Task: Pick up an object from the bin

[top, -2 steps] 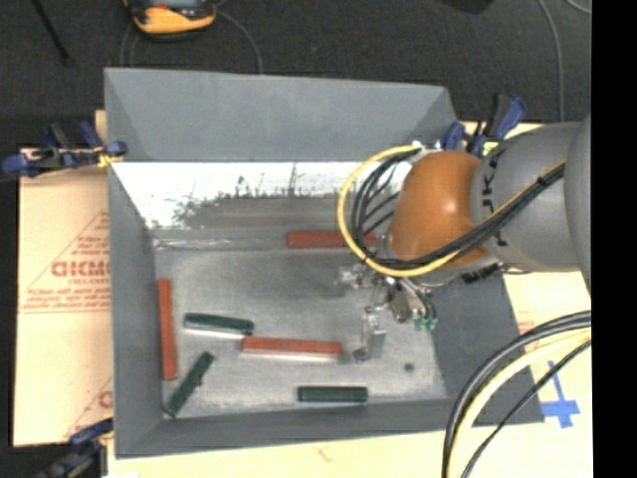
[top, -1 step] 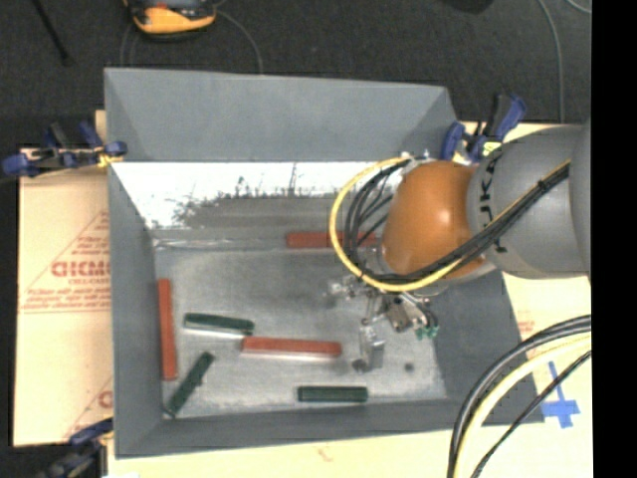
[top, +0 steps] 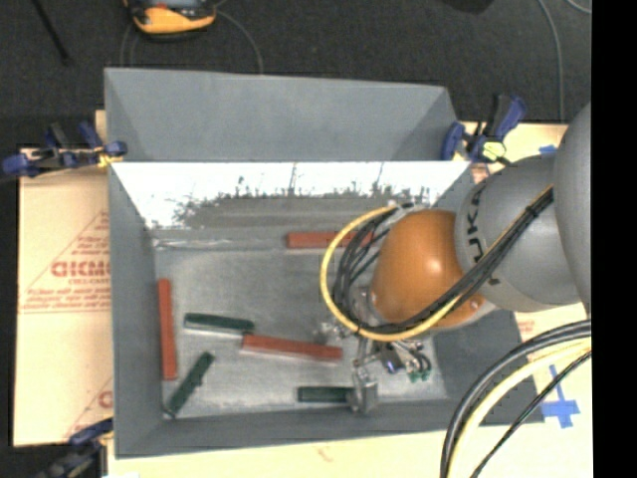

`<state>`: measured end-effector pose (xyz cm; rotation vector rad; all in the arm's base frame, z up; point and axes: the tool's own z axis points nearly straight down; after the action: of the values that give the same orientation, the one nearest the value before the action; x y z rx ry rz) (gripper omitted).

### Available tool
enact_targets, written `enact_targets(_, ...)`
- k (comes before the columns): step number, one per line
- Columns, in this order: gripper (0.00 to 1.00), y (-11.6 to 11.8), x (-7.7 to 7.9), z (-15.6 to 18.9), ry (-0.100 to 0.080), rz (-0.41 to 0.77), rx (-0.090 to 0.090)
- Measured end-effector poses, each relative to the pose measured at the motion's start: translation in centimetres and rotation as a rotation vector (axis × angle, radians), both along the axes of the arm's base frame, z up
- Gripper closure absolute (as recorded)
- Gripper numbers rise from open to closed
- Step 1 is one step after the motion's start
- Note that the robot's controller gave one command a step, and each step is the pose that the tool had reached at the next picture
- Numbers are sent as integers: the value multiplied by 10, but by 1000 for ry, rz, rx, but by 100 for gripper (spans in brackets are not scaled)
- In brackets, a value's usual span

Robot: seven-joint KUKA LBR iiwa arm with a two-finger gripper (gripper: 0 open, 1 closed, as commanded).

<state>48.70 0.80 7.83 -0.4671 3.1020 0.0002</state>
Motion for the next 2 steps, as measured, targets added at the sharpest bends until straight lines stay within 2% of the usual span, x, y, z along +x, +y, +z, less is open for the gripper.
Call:
enact_targets(1,100,17,17,-5,14,-121,-3)
enact_targets(2,100,17,17,-5,13,-119,-3)
